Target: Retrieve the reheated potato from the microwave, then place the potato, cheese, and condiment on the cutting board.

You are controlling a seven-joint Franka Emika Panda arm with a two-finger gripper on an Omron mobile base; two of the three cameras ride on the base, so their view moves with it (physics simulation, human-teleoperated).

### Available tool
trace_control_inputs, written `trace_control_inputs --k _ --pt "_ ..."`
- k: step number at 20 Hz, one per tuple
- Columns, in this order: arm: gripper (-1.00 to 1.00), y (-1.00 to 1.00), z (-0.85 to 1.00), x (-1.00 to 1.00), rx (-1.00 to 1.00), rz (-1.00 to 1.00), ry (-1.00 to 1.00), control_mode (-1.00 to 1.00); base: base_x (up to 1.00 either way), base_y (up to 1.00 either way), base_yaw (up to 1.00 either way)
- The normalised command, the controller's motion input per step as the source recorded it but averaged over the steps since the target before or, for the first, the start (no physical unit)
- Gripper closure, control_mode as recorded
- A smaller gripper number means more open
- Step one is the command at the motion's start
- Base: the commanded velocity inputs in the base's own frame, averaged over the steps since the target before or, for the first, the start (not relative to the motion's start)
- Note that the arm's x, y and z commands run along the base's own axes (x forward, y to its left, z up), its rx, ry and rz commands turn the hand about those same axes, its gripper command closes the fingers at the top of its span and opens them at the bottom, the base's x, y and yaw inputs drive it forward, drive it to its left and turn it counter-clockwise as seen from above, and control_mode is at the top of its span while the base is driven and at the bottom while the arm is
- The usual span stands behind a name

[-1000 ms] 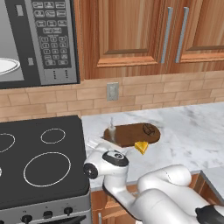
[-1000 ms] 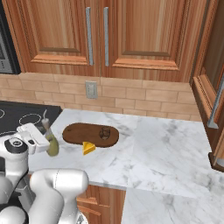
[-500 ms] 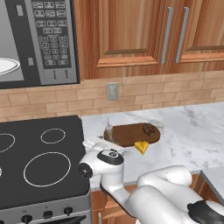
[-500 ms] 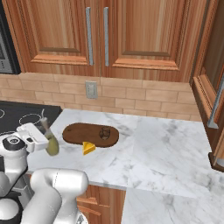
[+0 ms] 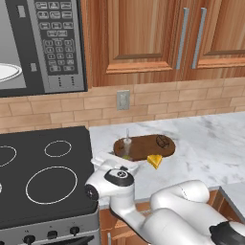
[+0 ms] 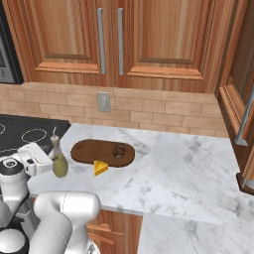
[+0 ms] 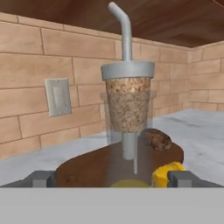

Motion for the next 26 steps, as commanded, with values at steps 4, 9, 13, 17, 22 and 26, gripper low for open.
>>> trace_control_inputs --k 4,9,13,17,22,26 --pt "-1.0 -0.14 0.03 -0.05 -0.11 -0.04 0.0 -1.0 0.0 0.0 0.0" --pt "-1.0 -0.16 0.08 0.0 -0.11 -0.05 0.0 -1.0 0.0 0.0 0.0" --pt "-1.0 -0.12 0.1 0.0 -0.08 -0.05 0.0 -1.0 0.0 0.0 0.0" --pt "-1.0 -0.03 0.11 0.0 -0.06 -0.03 0.0 -1.0 0.0 0.0 0.0" --pt "-1.0 0.0 0.08 0.02 -0.05 -0.01 0.02 -1.0 0.0 0.0 0.0" --pt "-1.0 0.0 0.09 0.03 -0.02 0.0 0.02 -1.0 0.0 0.0 0.0"
